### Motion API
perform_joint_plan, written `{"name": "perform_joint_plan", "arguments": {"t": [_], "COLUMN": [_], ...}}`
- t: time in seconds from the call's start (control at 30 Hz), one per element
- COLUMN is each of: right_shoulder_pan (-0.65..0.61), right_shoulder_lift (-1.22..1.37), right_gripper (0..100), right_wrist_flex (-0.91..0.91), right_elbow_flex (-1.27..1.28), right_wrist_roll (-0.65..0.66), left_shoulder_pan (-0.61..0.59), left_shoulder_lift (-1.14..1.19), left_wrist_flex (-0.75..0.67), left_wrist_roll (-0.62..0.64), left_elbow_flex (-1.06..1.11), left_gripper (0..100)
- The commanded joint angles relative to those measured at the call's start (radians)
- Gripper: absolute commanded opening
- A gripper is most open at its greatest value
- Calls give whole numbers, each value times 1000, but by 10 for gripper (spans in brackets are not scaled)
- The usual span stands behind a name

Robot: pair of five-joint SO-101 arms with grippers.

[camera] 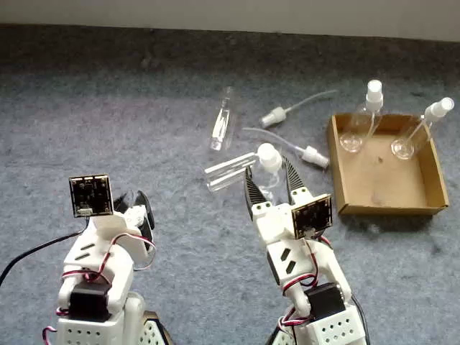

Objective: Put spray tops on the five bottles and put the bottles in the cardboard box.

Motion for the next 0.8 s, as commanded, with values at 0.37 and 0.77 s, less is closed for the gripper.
{"name": "perform_joint_plan", "arguments": {"t": [0.37, 0.77], "right_shoulder_pan": [127, 372], "right_shoulder_lift": [-2, -2], "right_gripper": [101, 101], "right_wrist_flex": [2, 2], "right_elbow_flex": [117, 58], "right_wrist_roll": [-2, 210], "left_shoulder_pan": [-5, -5], "left_shoulder_lift": [-5, -5], "left_wrist_flex": [8, 9], "left_wrist_roll": [6, 6], "left_elbow_flex": [127, 128], "left_gripper": [5, 5]}}
